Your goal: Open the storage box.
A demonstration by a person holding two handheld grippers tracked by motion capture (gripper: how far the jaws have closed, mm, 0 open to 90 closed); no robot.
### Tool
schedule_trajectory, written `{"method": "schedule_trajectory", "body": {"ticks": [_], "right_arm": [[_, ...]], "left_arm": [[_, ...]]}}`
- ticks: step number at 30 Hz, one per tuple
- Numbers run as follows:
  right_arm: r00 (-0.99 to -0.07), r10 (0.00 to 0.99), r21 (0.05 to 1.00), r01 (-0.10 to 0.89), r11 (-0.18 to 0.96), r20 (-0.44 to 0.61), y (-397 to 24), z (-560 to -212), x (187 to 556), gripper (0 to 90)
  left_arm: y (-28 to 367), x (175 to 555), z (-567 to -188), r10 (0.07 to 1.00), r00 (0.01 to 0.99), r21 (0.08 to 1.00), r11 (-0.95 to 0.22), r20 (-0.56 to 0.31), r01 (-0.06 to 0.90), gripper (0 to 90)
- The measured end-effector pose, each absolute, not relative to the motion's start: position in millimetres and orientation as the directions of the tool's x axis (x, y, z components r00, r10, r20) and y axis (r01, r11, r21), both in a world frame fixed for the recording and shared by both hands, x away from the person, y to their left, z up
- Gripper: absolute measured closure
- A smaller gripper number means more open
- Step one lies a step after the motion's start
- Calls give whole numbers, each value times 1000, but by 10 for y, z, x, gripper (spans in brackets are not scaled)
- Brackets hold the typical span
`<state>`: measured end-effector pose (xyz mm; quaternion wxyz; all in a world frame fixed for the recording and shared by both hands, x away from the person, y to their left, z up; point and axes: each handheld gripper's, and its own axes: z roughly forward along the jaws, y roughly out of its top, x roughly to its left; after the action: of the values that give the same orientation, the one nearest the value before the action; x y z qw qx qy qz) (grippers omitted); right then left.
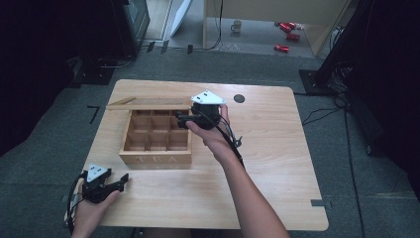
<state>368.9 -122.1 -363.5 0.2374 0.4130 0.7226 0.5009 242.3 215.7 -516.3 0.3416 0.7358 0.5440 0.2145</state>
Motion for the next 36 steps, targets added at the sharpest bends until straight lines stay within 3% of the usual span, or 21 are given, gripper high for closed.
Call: {"method": "schedule_trajectory", "body": {"ticks": [1,4,5,8,19,36], "right_arm": [[-551,831,922,355,152,75,-1226,-3609,3744,214],[-544,836,925,349,153,66,-1224,-3594,3798,225],[-538,840,925,349,150,67,-1223,-3579,3851,271],[-527,848,922,352,159,55,-1218,-3577,3909,290],[-557,827,933,333,135,79,-1264,-3680,4225,489],[-593,802,918,357,173,80,-1267,-4032,4675,517]], "left_arm": [[2151,2422,-5163,947,317,735,-179,-51,654,302],[2145,2422,-5163,947,317,734,-184,-45,653,301],[2151,2423,-5163,947,317,735,-179,-51,654,301],[2156,2424,-5163,947,317,735,-176,-56,654,301],[2165,2430,-5162,945,320,737,-170,-65,654,301],[2161,2446,-5163,943,325,737,-172,-69,654,302]]}}
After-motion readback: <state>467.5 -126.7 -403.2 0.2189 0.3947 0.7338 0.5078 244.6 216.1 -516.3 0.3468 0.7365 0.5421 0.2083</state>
